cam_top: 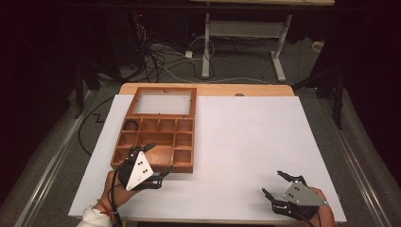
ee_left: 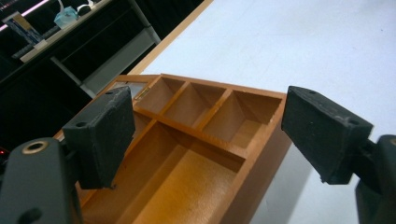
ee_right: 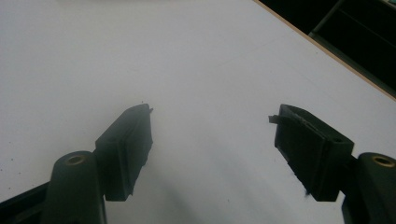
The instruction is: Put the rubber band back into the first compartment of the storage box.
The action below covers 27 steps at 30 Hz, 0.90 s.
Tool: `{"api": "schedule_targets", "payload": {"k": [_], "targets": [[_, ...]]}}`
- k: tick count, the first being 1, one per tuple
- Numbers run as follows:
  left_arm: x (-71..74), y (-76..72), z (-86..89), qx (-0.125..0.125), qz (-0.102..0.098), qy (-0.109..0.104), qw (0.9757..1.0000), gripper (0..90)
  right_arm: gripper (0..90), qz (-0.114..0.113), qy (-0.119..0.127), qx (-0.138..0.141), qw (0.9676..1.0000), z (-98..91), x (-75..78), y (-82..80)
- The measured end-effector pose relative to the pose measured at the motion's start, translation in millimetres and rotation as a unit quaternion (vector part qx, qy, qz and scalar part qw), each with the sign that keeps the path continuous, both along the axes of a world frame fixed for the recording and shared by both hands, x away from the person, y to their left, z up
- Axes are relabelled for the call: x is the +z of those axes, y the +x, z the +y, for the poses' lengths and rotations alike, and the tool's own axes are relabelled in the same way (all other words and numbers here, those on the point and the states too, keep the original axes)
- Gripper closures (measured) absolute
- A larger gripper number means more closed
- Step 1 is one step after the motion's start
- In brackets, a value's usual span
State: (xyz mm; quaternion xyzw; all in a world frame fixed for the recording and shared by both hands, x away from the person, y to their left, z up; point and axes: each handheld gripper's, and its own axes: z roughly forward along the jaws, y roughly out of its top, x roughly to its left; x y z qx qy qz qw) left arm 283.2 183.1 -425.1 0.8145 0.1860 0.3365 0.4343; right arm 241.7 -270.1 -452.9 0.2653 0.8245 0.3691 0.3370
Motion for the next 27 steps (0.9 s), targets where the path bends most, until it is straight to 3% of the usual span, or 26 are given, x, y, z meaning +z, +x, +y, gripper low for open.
{"api": "schedule_targets", "payload": {"k": [17,27], "targets": [[-21.2,-13.7,16.0,0.011,0.010,0.015,0.9998,18.0,28.2,-0.001,0.000,0.000,1.0000,1.4,-0.1,0.9],[-40.7,-17.3,24.9,0.019,0.043,0.017,0.9987,17.9,28.1,0.000,0.006,-0.003,1.0000,-1.3,0.2,2.1]]}}
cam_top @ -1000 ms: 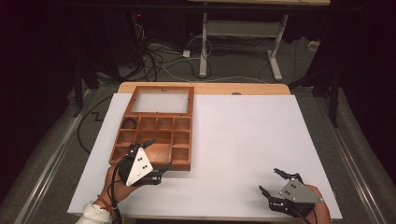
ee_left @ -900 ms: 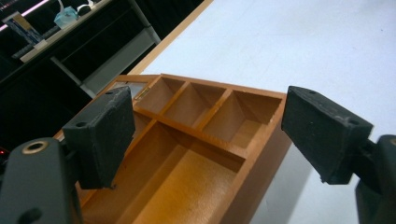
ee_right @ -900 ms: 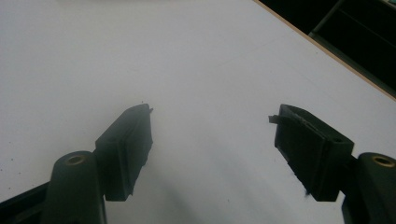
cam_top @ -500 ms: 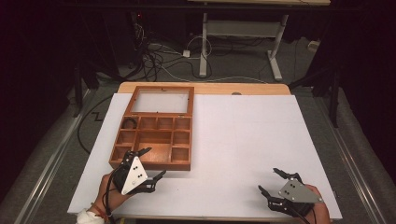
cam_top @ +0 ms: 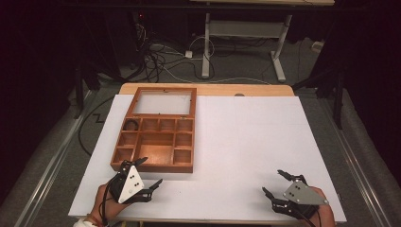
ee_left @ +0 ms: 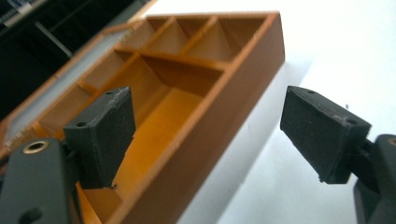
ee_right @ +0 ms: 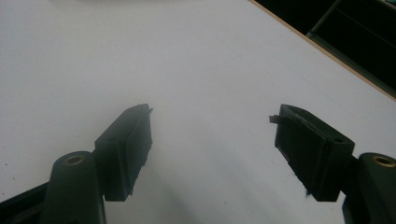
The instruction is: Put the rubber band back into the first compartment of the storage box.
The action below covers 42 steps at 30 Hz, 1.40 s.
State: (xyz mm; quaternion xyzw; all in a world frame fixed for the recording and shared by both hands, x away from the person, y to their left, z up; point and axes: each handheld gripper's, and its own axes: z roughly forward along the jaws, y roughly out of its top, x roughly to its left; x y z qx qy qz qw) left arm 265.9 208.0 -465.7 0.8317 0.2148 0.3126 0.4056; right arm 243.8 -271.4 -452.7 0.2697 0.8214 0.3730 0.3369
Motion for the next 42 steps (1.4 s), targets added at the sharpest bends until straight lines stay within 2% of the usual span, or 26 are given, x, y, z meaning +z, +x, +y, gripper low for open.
{"api": "schedule_targets", "payload": {"k": [7,12,16,26,42], "targets": [[-13.7,0.0,3.1,0.009,0.025,0.009,0.9996,17.8,28.1,-0.001,0.000,0.001,1.0000,-1.6,-0.2,0.4],[-14.5,-2.2,6.6,0.016,0.020,0.018,0.9995,17.0,28.1,-0.004,0.003,0.003,1.0000,-0.7,1.1,0.8],[-14.3,-3.4,8.6,0.015,0.024,0.019,0.9994,17.0,28.0,-0.004,0.000,0.005,1.0000,0.2,0.7,0.5],[-11.7,-5.2,11.2,0.010,0.024,0.013,0.9996,17.1,28.1,-0.010,-0.005,0.006,0.9999,3.8,3.4,-2.4],[-12.0,-4.6,8.6,0.007,0.028,0.012,0.9995,17.1,28.0,-0.008,-0.006,0.007,0.9999,3.3,2.3,-1.9]]}}
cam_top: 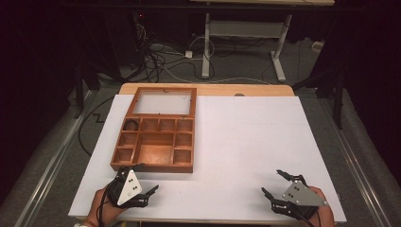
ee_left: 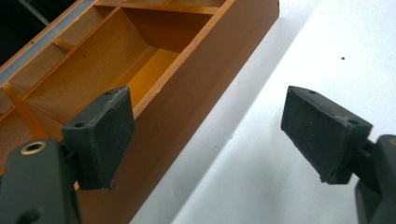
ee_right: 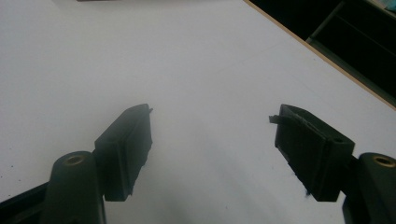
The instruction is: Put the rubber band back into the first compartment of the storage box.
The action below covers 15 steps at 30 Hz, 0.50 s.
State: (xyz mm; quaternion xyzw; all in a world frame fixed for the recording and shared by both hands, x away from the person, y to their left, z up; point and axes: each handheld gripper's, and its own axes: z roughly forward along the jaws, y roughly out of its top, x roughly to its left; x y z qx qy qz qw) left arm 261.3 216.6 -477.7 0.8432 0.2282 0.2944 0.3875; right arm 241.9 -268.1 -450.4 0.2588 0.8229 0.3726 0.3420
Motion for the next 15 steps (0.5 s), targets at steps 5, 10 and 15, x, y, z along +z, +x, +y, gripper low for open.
{"api": "schedule_targets", "payload": {"k": [5,10,15], "targets": [[0.4,0.1,0.6,0.000,0.000,0.001,1.0000,17.1,28.0,0.001,-0.001,0.000,1.0000,0.2,-0.4,0.3],[0.8,-0.1,0.1,-0.002,0.000,0.002,1.0000,17.1,28.1,0.001,-0.002,0.000,1.0000,-0.2,-0.6,0.4],[0.3,0.1,-0.4,-0.003,0.001,0.002,1.0000,17.1,28.0,0.000,-0.002,0.000,1.0000,-0.6,-0.5,0.6]]}}
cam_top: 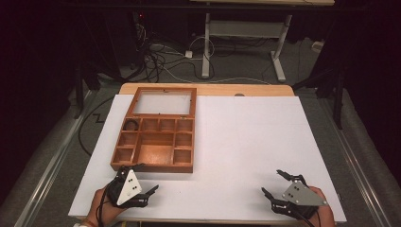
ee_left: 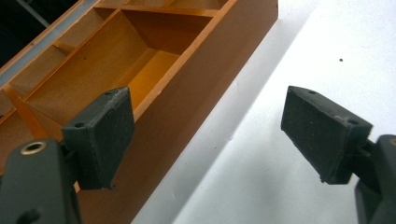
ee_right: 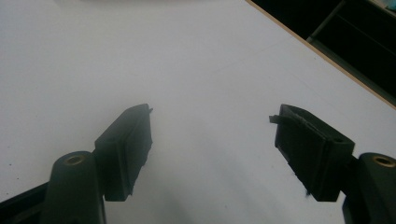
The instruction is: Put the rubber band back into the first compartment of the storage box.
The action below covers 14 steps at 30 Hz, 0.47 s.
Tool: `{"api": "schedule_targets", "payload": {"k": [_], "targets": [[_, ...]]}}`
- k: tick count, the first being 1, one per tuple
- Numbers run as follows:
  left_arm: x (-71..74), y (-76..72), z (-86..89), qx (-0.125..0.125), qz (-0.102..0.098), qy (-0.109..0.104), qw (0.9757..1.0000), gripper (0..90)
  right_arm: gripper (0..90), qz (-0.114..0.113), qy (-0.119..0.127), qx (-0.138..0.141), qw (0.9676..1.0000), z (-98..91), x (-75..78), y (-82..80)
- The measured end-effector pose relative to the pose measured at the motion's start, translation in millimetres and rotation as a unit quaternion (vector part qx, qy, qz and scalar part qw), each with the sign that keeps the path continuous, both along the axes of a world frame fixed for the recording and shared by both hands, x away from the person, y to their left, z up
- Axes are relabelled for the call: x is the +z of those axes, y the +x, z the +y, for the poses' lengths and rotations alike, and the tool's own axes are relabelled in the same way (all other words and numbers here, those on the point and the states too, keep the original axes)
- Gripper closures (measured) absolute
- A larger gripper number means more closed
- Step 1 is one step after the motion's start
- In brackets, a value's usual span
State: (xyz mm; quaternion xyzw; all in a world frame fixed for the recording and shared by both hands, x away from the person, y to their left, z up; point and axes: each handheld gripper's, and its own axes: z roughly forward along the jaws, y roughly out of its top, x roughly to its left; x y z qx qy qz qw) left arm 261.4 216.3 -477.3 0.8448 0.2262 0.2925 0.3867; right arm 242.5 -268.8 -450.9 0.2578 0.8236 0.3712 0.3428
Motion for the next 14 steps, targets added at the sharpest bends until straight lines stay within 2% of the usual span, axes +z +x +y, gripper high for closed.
{"api": "schedule_targets", "payload": {"k": [14], "targets": [[3.1,1.0,-1.3,0.000,-0.003,-0.001,1.0000,17.1,28.0,0.001,0.003,0.000,1.0000,-1.7,-0.5,1.7]]}}
